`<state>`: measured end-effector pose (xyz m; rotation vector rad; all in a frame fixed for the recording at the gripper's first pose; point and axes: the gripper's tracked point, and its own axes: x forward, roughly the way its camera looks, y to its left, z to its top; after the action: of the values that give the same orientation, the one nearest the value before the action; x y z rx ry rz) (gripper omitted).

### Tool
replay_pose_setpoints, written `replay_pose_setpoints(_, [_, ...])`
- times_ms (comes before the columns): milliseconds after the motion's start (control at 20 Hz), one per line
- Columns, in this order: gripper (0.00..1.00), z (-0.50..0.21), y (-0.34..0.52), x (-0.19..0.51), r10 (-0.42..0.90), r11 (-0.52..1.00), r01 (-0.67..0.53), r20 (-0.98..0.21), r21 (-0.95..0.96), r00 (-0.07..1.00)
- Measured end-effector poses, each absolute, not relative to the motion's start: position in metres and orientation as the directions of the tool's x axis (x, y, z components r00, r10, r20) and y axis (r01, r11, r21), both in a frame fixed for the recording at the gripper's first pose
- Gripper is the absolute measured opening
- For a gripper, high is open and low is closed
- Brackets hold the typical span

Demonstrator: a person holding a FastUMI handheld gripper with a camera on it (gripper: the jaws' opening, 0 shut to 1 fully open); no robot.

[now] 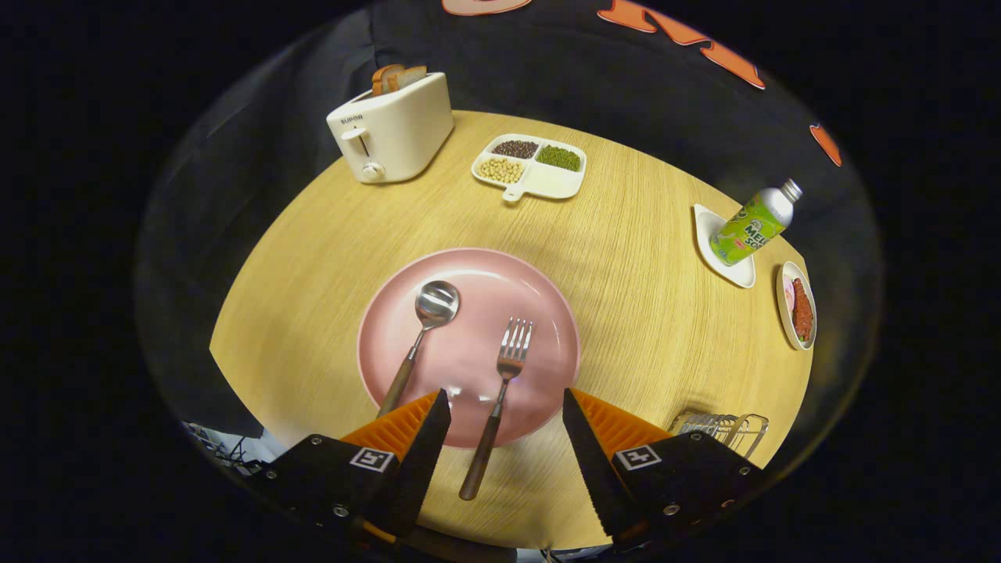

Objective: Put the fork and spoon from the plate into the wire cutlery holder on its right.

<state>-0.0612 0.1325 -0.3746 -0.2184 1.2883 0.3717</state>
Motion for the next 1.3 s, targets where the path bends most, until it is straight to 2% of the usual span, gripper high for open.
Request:
replay_pose_setpoints(200, [0.88, -0.399, 0.132, -0.065, 0.105, 0.912, -0.409, -0.984, 0.036, 0.147])
replay_pose_setpoints(300, [0.81, -0.409, 0.137, -0.068, 0.113, 0.917, -0.393, -0.99, 0.07, 0.088])
replay_pose_setpoints(500, [0.62, -0.421, 0.146, -0.075, 0.119, 0.938, -0.326, -0.993, 0.115, -0.009])
replay_pose_setpoints(700, [0.35, -0.43, 0.15, -0.083, 0.115, 0.96, -0.248, -0.99, 0.131, -0.076])
replay_pose_setpoints(750, [0.25, -0.434, 0.148, -0.084, 0.105, 0.964, -0.237, -0.991, 0.122, -0.082])
replay_pose_setpoints(950, [0.09, -0.432, 0.147, -0.079, 0.101, 0.967, -0.23, -0.993, 0.114, -0.066])
replay_pose_setpoints(1050, [0.04, -0.432, 0.147, -0.079, 0.111, 0.964, -0.235, -0.992, 0.123, -0.06])
replay_pose_setpoints(1300, [0.03, -0.412, 0.143, -0.074, 0.145, 0.963, -0.231, -0.989, 0.14, 0.004])
